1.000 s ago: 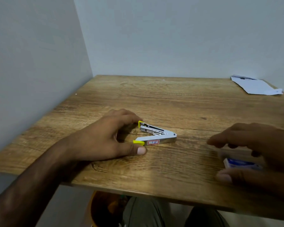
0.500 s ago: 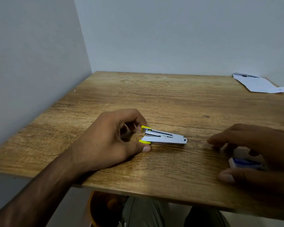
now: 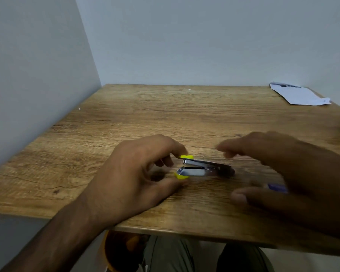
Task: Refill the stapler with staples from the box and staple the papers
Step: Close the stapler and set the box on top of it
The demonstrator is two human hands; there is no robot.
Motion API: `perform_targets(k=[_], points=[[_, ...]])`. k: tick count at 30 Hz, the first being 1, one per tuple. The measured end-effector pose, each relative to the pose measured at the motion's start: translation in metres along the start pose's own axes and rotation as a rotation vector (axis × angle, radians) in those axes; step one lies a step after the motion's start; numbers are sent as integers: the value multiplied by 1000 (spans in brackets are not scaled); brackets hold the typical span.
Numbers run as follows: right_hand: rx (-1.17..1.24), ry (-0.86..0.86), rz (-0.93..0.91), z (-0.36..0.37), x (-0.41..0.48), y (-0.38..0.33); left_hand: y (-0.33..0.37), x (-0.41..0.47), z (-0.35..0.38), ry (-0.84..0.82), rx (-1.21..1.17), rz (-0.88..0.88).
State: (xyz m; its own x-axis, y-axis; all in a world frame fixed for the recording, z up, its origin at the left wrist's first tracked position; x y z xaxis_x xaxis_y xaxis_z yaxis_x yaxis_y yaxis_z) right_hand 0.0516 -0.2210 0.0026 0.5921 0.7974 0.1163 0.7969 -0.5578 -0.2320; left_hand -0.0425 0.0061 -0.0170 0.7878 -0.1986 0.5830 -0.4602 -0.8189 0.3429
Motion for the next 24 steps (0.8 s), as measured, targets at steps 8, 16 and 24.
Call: perform_targets(k=[8, 16, 24], points=[[-103, 89, -89, 34, 22, -36, -1, 0, 10, 46, -257, -81], [-115, 195, -79, 51, 24, -33, -4, 0, 14, 70, -303, -144], [-133, 207, -113, 51, 23, -32, -4, 0, 15, 69, -327, -170]])
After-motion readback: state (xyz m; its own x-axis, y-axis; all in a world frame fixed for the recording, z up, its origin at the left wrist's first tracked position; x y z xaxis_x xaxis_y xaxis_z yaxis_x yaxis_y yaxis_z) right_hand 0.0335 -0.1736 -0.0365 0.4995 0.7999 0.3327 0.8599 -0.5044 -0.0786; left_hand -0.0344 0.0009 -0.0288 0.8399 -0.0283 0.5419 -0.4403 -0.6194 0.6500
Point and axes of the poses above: each hand's wrist, its own x-axis towards the middle knuckle, its own z-axis out of the palm, y = z × x, the point moved 2 cm from there along x, towards the middle knuckle, and after that the axes turned 4 degrees about z, right-handed, at the moved point
